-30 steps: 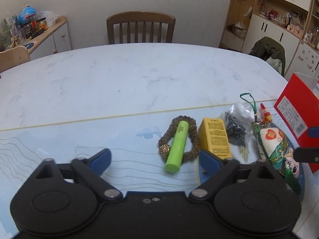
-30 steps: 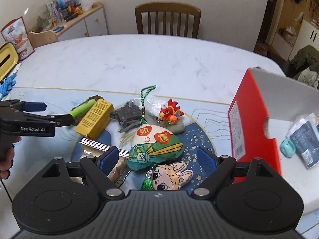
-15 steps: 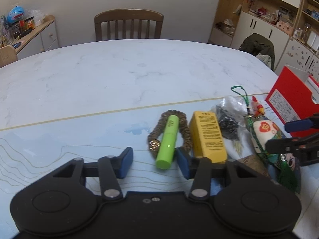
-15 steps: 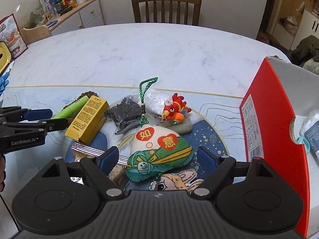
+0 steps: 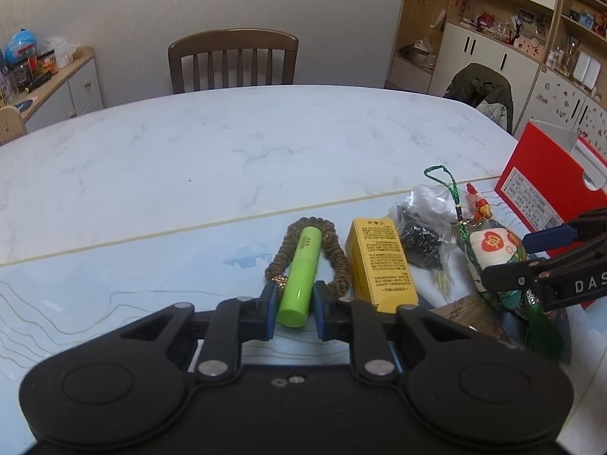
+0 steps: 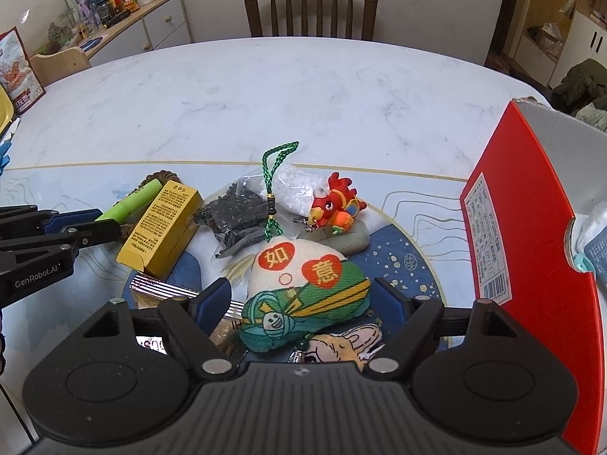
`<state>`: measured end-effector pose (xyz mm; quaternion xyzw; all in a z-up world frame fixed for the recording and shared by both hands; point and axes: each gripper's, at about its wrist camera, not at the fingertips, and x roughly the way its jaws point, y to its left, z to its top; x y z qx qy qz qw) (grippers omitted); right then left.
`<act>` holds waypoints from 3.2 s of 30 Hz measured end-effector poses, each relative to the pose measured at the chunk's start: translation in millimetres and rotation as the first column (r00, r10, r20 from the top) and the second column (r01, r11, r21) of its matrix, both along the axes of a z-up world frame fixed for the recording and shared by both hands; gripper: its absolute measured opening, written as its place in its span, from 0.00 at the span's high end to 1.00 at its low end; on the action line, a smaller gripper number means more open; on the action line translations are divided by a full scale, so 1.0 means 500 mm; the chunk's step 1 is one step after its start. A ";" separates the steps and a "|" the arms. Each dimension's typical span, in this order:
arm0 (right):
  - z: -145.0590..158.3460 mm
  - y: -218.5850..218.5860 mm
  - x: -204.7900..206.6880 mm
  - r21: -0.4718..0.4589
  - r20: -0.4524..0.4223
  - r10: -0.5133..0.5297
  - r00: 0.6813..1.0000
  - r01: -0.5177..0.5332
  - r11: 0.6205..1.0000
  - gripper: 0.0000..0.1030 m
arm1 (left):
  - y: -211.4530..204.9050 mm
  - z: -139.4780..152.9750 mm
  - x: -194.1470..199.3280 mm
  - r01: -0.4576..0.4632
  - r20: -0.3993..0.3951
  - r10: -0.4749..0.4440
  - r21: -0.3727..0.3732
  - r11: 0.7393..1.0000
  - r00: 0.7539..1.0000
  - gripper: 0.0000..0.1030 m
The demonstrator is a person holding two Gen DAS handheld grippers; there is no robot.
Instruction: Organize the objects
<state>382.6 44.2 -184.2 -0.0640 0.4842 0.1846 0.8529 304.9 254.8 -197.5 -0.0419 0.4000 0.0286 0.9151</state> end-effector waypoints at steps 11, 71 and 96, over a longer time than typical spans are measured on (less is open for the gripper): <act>0.021 -0.006 -0.009 0.020 -0.001 0.003 1.000 -0.003 1.000 0.59 | -0.005 0.017 0.000 -0.006 0.003 0.006 -0.017 1.000 1.000 0.87; 0.286 -0.185 -0.076 0.272 0.102 -0.036 0.994 0.007 0.962 0.48 | -0.119 0.234 -0.029 0.025 0.107 -0.006 -0.171 0.985 0.994 0.87; 0.316 -0.565 0.026 0.197 0.195 -0.139 0.971 0.100 0.975 0.48 | -0.465 0.275 0.092 0.142 0.133 -0.127 -0.108 0.984 0.983 0.87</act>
